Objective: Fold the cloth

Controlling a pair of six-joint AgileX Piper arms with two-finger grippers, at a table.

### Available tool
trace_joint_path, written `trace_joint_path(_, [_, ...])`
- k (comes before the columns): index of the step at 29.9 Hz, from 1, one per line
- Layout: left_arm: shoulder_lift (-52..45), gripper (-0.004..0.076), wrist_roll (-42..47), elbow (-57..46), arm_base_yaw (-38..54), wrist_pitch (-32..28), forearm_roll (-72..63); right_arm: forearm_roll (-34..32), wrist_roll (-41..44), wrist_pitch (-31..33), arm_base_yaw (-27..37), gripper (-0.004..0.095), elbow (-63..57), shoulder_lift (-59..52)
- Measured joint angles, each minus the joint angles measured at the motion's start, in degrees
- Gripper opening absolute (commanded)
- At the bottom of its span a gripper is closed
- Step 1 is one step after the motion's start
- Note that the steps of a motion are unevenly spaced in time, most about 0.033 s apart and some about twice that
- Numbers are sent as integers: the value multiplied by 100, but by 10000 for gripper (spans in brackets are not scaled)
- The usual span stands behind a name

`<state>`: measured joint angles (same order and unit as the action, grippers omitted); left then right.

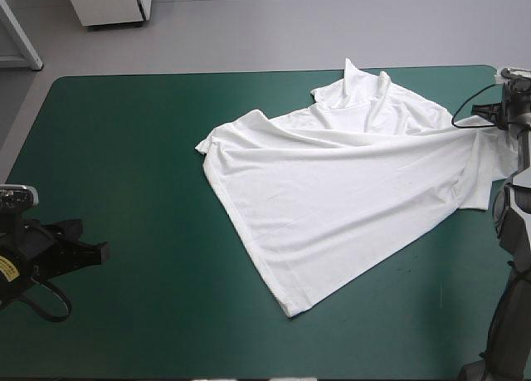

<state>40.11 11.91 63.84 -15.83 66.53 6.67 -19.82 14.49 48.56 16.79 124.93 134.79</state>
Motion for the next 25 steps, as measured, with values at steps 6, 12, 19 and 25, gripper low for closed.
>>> trace_joint_path(6, [0, 5, 0, 0, 0, 0, 0, -8, -226, 608, 17, -11, 2200, 1285])
trace_joint_path(12, [0, 5, 0, 0, 0, 0, 0, 860, -916, 1367, 92, 394, 2812, 1565])
trace_joint_path(19, [0, 5, 0, 0, 0, 0, 0, 1216, -1168, 2080, 117, 640, 2877, 1466])
trace_joint_path(25, [0, 5, 0, 0, 0, 0, 0, 1365, -1194, 2292, 111, 534, 2836, 856])
